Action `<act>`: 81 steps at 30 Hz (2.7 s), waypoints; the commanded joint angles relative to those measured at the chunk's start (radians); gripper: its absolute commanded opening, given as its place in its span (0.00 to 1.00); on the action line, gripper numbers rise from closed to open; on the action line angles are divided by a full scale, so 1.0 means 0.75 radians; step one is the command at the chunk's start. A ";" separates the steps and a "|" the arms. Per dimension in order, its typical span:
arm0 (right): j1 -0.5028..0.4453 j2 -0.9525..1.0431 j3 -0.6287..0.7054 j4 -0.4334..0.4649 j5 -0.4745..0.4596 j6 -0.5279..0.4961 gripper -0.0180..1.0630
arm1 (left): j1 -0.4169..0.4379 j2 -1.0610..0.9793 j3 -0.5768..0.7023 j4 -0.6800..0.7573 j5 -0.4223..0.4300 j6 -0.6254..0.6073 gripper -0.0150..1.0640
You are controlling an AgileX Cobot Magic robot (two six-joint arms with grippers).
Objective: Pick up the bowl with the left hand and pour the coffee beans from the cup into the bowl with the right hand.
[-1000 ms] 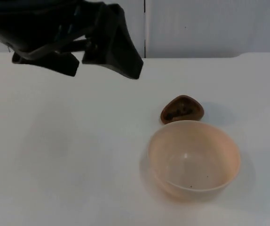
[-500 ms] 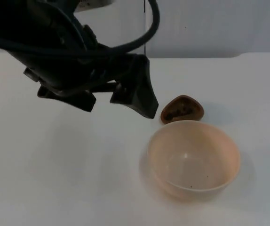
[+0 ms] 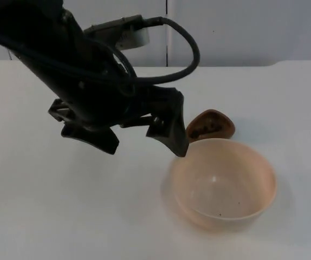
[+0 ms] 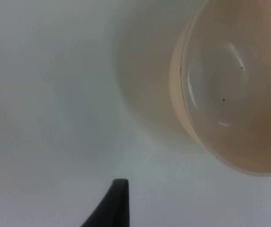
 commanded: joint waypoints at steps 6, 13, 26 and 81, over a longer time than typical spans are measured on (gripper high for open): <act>-0.010 -0.005 0.004 -0.002 0.001 -0.004 0.99 | -0.008 0.088 -0.072 0.003 0.006 -0.061 0.97; -0.010 -0.005 0.004 -0.002 0.001 -0.004 0.99 | -0.008 0.180 -0.084 0.013 -0.075 -0.120 0.97; -0.010 -0.005 0.004 -0.002 0.001 -0.004 0.99 | -0.008 0.342 -0.092 -0.025 -0.183 -0.148 0.97; -0.010 -0.005 0.004 -0.027 0.001 -0.004 0.99 | -0.008 0.449 -0.143 -0.122 -0.303 -0.116 0.82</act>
